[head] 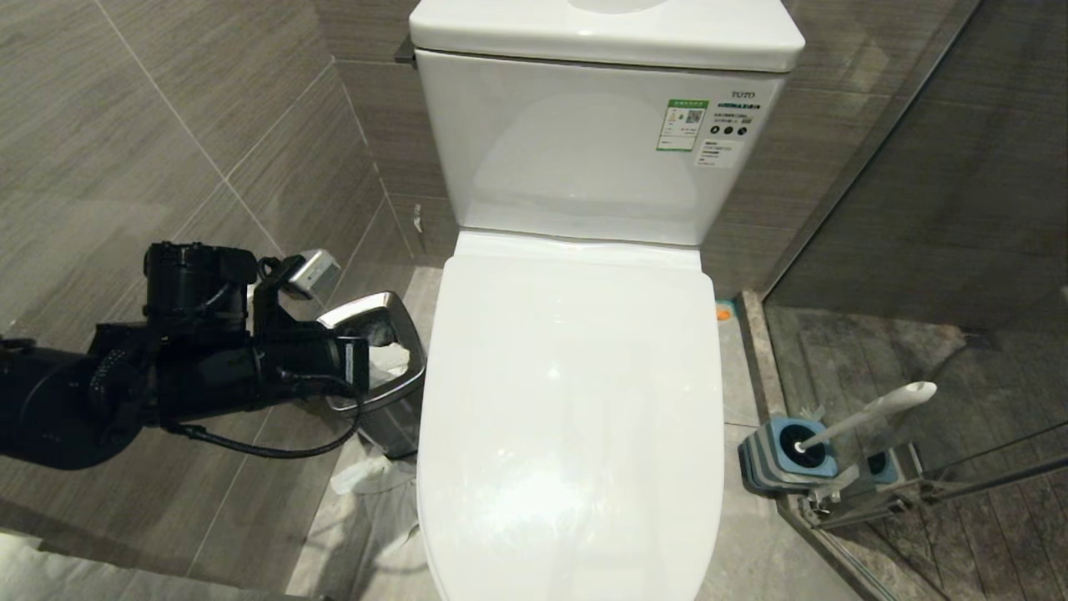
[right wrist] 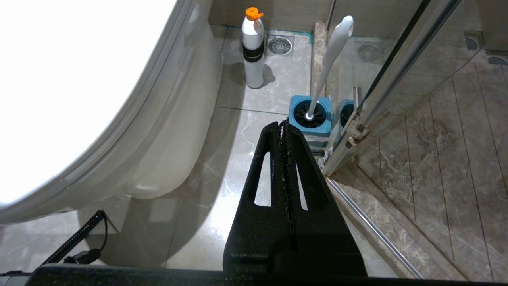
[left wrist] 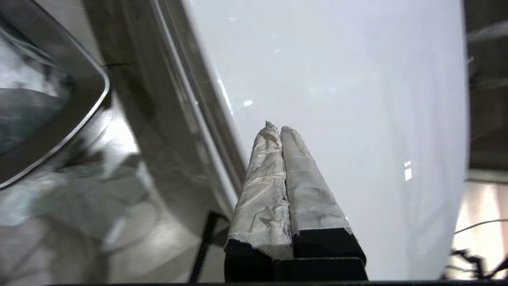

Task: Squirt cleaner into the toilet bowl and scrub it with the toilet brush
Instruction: Use the left hand to lift the toilet lid slightly

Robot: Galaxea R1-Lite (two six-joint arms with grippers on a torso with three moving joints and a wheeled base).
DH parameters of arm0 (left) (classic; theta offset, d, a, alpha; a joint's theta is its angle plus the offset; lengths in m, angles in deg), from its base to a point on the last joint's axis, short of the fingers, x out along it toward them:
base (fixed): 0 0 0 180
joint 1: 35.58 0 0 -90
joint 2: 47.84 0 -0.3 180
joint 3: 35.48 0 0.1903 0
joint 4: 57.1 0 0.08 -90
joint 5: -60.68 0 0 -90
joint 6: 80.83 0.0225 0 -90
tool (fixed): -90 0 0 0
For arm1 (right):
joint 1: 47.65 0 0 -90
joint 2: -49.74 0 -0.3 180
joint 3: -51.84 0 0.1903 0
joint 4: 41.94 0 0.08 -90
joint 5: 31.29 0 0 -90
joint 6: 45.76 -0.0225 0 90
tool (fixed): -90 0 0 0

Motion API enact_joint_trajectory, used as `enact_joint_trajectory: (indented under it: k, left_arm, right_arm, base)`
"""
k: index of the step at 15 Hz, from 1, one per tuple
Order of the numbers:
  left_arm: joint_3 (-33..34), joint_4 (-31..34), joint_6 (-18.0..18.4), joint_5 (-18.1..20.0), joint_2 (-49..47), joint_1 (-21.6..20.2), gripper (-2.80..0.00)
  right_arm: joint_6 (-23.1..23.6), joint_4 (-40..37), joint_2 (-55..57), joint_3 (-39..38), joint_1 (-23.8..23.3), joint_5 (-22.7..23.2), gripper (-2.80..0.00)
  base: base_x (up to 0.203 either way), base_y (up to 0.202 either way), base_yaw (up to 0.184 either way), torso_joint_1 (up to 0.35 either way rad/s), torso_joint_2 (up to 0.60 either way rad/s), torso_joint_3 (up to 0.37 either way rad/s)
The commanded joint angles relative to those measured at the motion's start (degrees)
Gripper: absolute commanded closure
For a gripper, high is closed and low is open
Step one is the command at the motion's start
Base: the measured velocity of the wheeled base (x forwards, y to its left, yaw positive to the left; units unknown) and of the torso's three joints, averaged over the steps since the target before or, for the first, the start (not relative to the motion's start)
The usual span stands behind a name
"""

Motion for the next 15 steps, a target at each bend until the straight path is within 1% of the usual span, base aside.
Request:
enact_joint_trajectory:
  k: [1, 3, 5, 6, 7, 8, 9, 10, 11, 12, 13, 14, 15]
  left_arm:
    - [-0.19, -7.01, -9.57, 2.47, -2.53, -0.98, 0.00]
    - [-0.14, -14.55, -20.56, 3.14, -3.57, -1.86, 0.00]
    - [0.00, -22.22, -29.85, 3.33, -4.84, -2.60, 0.00]
    - [0.04, -25.65, -33.33, 3.39, -5.94, -2.95, 0.00]
    - [0.40, -28.26, -35.01, 3.49, -7.24, -3.80, 0.00]
    - [1.47, -29.52, -35.35, 3.72, -8.02, -4.38, 0.00]
    - [2.87, -29.74, -35.46, 4.95, -7.95, -4.68, 0.00]
    - [4.58, -29.85, -35.40, 7.46, -7.72, -5.14, 0.00]
    - [6.82, -30.11, -35.23, 12.12, -7.13, -5.91, 0.00]
    - [8.78, -30.97, -35.11, 17.61, -6.57, -7.10, 0.00]
    - [10.94, -32.50, -34.92, 22.40, -6.37, -8.40, 0.00]
    - [13.36, -34.33, -34.19, 26.34, -6.47, -9.90, 0.00]
    - [15.54, -35.58, -32.54, 29.47, -6.79, -11.63, 0.00]
  right_arm:
    - [-0.02, 0.04, 0.05, -0.06, -0.04, -0.01, 0.00]
    - [-0.02, 0.04, 0.03, 0.01, -0.04, -0.01, 0.00]
    - [-0.02, 0.04, 0.05, -0.07, 0.01, -0.01, 0.00]
    - [-0.02, 0.04, 0.05, 0.01, -0.04, -0.01, 0.00]
    - [-0.02, 0.04, 0.05, 0.01, -0.04, -0.01, 0.00]
    - [-0.02, 0.04, 0.05, -0.06, -0.04, -0.01, 0.00]
    - [-0.02, 0.04, 0.05, 0.01, -0.04, -0.01, 0.00]
    - [-0.02, 0.04, 0.05, -0.01, -0.04, -0.01, 0.00]
    - [-0.02, 0.04, 0.05, -0.03, -0.04, -0.01, 0.00]
    - [-0.02, 0.04, 0.05, -0.07, -0.04, -0.01, 0.00]
    - [-0.02, 0.04, -0.04, 0.01, -0.04, -0.01, 0.00]
    - [-0.02, 0.04, 0.04, -0.01, -0.01, -0.01, 0.00]
    - [-0.02, 0.04, 0.05, 0.01, -0.04, -0.01, 0.00]
  base:
    - [0.000, 0.000, 0.000, 0.000, 0.00, 0.000]
    - [0.000, 0.000, 0.000, 0.000, 0.00, 0.000]
    - [0.000, 0.000, 0.000, 0.000, 0.00, 0.000]
    - [0.000, 0.000, 0.000, 0.000, 0.00, 0.000]
    - [0.000, 0.000, 0.000, 0.000, 0.00, 0.000]
    - [0.000, 0.000, 0.000, 0.000, 0.00, 0.000]
    - [0.000, 0.000, 0.000, 0.000, 0.00, 0.000]
    - [0.000, 0.000, 0.000, 0.000, 0.00, 0.000]
    - [0.000, 0.000, 0.000, 0.000, 0.00, 0.000]
    - [0.000, 0.000, 0.000, 0.000, 0.00, 0.000]
    - [0.000, 0.000, 0.000, 0.000, 0.00, 0.000]
    - [0.000, 0.000, 0.000, 0.000, 0.00, 0.000]
    - [0.000, 0.000, 0.000, 0.000, 0.00, 0.000]
